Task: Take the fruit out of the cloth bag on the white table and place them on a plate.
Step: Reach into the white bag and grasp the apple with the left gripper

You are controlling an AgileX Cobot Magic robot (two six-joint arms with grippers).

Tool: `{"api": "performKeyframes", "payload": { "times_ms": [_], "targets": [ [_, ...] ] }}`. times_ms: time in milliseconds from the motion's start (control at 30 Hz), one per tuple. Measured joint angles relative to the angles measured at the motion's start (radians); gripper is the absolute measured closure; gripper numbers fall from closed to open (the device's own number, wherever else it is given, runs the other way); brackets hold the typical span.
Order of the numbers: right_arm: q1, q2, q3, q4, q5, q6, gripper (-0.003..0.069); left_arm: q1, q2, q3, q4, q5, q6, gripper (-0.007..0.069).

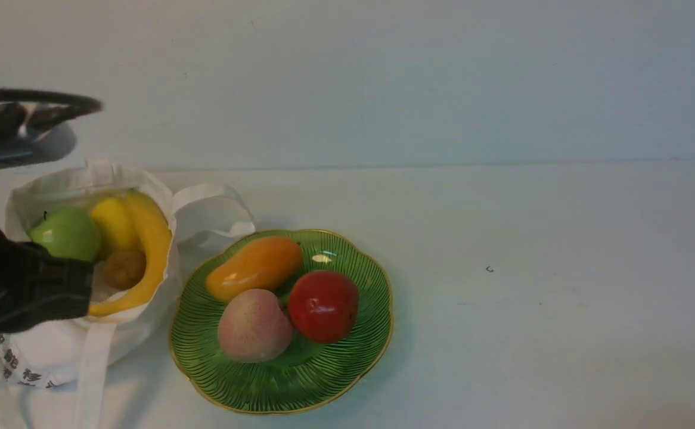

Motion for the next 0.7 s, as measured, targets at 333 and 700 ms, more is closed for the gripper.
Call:
{"api": "performKeyframes", "payload": {
  "times_ms": [333,700],
  "targets": [
    [0.0,0.0,0.0,0.0,0.0,0.0,0.0674,0.0,0.409,-0.277,0.346,0.042,-0.192,0.0588],
    [0.0,0.0,0.0,0.0,0.0,0.0,0.0674,0.0,0.683,-0.415,0.465,-0.025,-0.203,0.0189]
  ]
}}
